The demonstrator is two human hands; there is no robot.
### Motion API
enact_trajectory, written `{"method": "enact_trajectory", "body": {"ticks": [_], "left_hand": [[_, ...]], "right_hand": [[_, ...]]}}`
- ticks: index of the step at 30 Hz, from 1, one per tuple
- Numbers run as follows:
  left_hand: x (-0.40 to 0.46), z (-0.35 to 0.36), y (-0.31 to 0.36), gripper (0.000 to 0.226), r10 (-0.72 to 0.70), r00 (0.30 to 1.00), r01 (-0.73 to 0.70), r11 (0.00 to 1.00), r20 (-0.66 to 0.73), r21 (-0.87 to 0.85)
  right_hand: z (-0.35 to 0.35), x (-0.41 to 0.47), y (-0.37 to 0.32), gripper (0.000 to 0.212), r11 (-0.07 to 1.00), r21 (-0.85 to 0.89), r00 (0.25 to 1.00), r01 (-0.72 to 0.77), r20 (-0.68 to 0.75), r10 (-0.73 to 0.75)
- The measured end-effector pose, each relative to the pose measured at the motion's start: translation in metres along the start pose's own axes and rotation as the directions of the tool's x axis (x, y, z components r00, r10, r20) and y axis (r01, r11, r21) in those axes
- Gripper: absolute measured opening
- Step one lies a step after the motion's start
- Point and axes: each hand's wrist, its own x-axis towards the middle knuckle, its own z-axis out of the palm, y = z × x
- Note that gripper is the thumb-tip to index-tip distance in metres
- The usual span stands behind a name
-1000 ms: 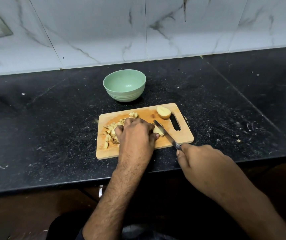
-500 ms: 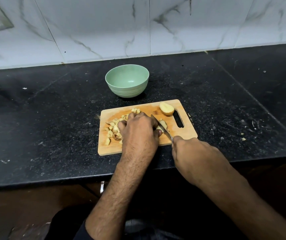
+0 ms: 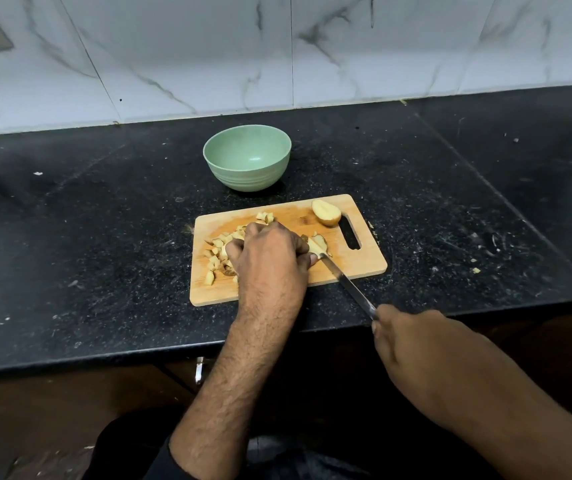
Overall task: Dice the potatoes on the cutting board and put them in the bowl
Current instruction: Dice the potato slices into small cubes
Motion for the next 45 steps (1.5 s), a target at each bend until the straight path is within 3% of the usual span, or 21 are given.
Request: {"method": "enact_trajectory", "body": {"ticks": [9, 27, 38, 45], "left_hand": [[-0.001, -0.002, 0.001, 0.007, -0.011, 1.0, 0.011, 1.0, 0.004, 0.004], [-0.001, -0.002, 0.005, 0.005, 0.027, 1.0, -0.026, 0.996, -0.004, 0.086], [0.001, -0.01, 0.013, 0.022, 0.105, 0.992, -0.119, 0.962, 0.072, 0.246], [0.003, -0.005, 0.009, 0.01, 0.074, 0.997, -0.076, 0.981, 0.016, 0.181]], "right_hand": [[-0.008, 0.009, -0.016, 0.029, 0.999, -0.049, 0.991, -0.008, -0.135, 0.001], [0.005, 0.043, -0.03, 0.029, 0.999, -0.038, 0.994, 0.023, -0.103, -0.027], [0.008, 0.053, -0.031, 0.03, 0.998, -0.04, 0.99, 0.049, -0.129, -0.054], [0.007, 0.054, -0.025, 0.027, 0.998, 0.011, 0.997, 0.057, -0.053, -0.056]]}}
